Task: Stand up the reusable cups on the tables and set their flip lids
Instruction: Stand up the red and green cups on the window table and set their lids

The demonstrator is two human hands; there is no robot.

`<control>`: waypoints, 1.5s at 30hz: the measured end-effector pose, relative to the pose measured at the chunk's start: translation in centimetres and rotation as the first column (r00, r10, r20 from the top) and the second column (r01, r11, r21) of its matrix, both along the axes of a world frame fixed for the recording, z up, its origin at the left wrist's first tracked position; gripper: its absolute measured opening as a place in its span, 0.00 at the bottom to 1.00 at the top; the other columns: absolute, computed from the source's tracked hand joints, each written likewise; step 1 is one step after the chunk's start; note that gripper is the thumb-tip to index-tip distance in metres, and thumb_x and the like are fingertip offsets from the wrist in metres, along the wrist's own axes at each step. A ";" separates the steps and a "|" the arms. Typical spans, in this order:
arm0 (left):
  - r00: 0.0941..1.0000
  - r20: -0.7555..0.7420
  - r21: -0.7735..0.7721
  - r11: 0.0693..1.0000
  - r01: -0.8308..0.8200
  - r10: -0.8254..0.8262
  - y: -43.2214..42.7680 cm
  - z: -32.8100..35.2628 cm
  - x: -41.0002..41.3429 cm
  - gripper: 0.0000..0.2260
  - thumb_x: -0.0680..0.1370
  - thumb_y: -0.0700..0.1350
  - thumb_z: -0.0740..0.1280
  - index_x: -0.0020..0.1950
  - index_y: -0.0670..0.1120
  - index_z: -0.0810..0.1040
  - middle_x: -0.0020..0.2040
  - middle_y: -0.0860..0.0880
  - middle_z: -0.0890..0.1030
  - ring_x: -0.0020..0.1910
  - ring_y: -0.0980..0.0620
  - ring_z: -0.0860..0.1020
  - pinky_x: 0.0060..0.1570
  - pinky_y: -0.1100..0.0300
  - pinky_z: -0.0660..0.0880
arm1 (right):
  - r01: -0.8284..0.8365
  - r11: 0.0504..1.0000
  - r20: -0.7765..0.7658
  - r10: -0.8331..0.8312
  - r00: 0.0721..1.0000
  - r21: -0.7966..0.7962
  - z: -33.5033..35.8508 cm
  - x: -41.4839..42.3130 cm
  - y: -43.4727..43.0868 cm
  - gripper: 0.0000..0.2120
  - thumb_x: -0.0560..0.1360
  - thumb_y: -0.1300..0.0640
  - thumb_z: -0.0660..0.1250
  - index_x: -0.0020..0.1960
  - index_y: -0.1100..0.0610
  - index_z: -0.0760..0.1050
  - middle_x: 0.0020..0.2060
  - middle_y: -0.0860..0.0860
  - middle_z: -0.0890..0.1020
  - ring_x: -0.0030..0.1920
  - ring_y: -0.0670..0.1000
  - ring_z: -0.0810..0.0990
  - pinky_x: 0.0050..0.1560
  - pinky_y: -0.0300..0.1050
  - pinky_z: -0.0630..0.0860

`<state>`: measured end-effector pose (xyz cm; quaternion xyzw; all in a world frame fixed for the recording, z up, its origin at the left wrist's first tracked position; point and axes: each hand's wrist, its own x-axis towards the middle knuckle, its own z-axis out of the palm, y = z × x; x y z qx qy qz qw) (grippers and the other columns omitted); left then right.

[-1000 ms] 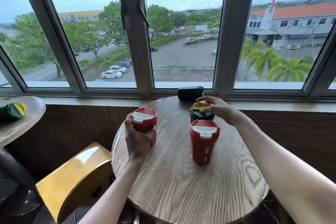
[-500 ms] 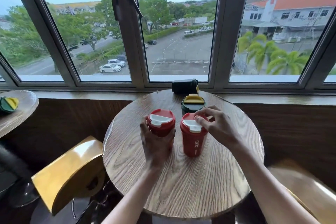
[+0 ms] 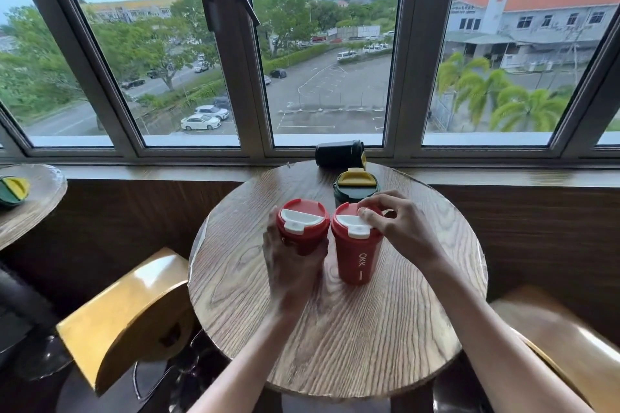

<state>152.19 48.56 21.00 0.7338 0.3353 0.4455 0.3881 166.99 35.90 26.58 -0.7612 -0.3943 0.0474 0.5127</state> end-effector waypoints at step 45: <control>0.970 0.235 -0.091 0.995 -0.039 0.060 0.0 3.1 -1.2 0.24 0.74 0.63 0.63 0.63 0.48 0.71 0.59 0.51 0.73 0.59 0.51 0.73 0.61 0.52 0.70 | 0.221 0.964 -0.085 -0.210 0.974 0.145 2.8 5.3 2.7 0.07 0.74 0.58 0.69 0.50 0.54 0.83 0.45 0.50 0.85 0.46 0.48 0.82 0.51 0.45 0.79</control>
